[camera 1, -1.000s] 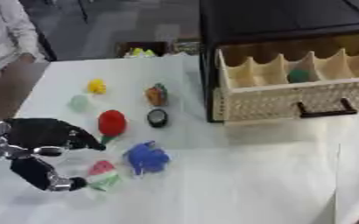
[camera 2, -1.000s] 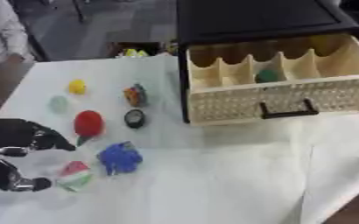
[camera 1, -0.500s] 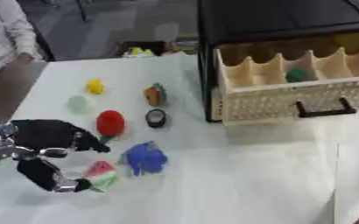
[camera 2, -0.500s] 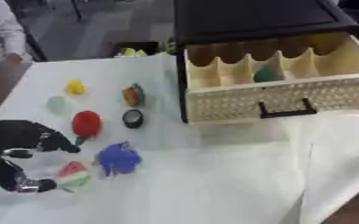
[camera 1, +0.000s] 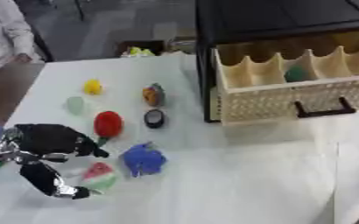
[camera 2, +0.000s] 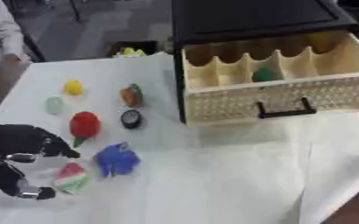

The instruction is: Pick up objects from table and place into drawer.

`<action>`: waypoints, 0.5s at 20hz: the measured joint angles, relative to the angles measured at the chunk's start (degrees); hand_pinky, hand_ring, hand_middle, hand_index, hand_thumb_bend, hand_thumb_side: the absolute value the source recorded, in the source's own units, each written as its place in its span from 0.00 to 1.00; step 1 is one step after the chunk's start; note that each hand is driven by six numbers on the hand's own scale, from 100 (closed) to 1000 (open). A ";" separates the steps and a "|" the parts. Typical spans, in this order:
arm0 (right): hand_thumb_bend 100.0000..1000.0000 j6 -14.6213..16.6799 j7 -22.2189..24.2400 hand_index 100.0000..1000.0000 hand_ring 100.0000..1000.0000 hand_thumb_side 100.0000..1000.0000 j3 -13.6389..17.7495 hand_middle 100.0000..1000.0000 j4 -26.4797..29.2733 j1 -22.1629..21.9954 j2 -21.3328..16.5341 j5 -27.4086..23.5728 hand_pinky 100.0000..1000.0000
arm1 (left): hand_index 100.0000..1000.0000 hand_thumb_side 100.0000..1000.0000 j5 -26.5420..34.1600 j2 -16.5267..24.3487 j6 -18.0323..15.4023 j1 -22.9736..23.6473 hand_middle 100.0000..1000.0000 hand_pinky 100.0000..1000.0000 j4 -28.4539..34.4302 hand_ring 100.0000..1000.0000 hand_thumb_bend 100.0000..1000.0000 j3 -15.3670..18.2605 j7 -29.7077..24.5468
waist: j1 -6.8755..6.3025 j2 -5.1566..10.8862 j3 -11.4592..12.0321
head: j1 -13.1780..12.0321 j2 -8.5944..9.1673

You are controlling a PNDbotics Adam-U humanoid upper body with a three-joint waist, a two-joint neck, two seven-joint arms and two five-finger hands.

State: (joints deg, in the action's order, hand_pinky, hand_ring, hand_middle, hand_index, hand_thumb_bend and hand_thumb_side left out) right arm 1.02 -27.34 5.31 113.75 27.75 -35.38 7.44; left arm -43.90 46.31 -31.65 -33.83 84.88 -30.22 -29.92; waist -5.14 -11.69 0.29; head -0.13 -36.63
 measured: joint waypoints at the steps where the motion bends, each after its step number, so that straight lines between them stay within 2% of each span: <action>1: 0.18 0.00 -0.01 0.80 0.49 0.63 0.00 0.51 0.00 0.00 0.02 -0.01 0.26 | 1.00 1.00 -0.42 -0.09 -0.07 0.00 0.78 0.67 -0.21 0.82 0.38 -0.03 0.07 | 0.00 -0.04 -0.02 | -0.05 0.02; 10: 0.18 -0.10 -0.19 0.80 0.49 0.64 0.36 0.51 0.00 0.01 0.45 -0.07 0.25 | 1.00 1.00 -2.96 -1.24 -0.43 0.01 0.76 0.63 -2.88 0.79 0.34 -0.31 0.63 | 0.03 -0.53 -0.37 | -0.36 0.49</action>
State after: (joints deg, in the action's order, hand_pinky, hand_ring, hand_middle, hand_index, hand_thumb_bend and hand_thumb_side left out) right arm 0.92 -27.53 5.67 113.75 27.75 -34.93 7.37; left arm -46.86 45.07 -32.08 -33.82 82.00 -30.53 -29.29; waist -5.11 -12.22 -0.08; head -0.49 -36.14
